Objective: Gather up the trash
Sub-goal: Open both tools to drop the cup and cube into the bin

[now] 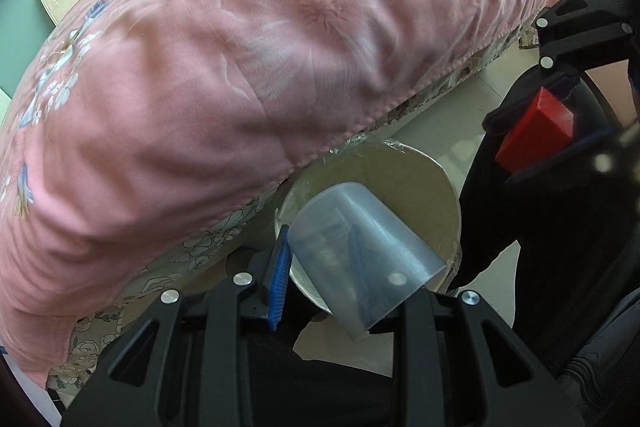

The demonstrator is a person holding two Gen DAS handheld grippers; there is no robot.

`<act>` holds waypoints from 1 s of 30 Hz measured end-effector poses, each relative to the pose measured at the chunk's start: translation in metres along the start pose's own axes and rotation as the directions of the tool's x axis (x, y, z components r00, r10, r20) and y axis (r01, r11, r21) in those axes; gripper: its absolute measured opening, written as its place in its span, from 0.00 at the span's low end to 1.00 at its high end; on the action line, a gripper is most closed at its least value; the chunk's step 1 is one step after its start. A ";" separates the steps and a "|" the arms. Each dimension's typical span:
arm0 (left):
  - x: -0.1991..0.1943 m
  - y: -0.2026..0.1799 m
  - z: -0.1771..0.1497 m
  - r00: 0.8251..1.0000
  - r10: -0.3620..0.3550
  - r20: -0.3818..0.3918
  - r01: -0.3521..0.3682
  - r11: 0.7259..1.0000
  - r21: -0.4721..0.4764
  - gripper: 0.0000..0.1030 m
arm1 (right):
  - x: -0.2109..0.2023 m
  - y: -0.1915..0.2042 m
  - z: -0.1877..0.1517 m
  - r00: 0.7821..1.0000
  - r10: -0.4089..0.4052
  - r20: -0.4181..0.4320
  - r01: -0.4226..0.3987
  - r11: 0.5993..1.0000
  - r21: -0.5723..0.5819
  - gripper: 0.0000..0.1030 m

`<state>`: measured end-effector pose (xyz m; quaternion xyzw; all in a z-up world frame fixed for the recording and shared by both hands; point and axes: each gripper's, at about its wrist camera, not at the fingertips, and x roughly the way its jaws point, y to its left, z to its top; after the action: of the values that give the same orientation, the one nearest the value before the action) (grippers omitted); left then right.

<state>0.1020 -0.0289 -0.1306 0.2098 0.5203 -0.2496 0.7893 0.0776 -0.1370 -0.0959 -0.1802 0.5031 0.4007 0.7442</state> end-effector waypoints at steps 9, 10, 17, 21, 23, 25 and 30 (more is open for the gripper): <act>0.033 -0.006 -0.009 0.998 -0.018 -0.057 0.017 1.000 -0.020 0.30 | 0.040 -0.007 -0.006 0.998 0.022 -0.063 -0.019 0.999 0.044 0.28; 0.038 -0.006 -0.010 0.998 -0.016 -0.068 0.014 1.000 -0.022 0.30 | 0.045 -0.008 -0.007 0.997 0.021 -0.073 -0.018 0.999 0.048 0.28; 0.067 -0.004 -0.015 0.991 -0.031 -0.131 0.024 0.998 -0.054 0.30 | 0.074 -0.013 -0.009 0.991 0.051 -0.122 -0.043 0.997 0.068 0.28; 0.079 -0.003 -0.017 0.987 -0.038 -0.158 0.026 0.997 -0.076 0.30 | 0.090 -0.016 -0.007 0.987 0.058 -0.150 -0.047 0.996 0.077 0.28; 0.086 -0.003 -0.017 0.984 -0.038 -0.174 0.024 0.996 -0.082 0.30 | 0.099 -0.019 -0.008 0.984 0.063 -0.165 -0.050 0.995 0.084 0.28; 0.092 -0.001 -0.018 0.981 -0.037 -0.193 0.019 0.995 -0.093 0.30 | 0.107 -0.024 -0.008 0.981 0.061 -0.184 -0.045 0.995 0.090 0.28; 0.109 -0.001 -0.018 0.970 -0.039 -0.238 0.015 0.995 -0.103 0.30 | 0.130 -0.027 -0.012 0.975 0.069 -0.213 -0.048 0.994 0.102 0.28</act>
<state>0.1251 -0.0378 -0.2385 0.1911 0.6266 -0.2067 0.7268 0.1138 -0.1084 -0.2208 -0.1720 0.6049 0.3758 0.6806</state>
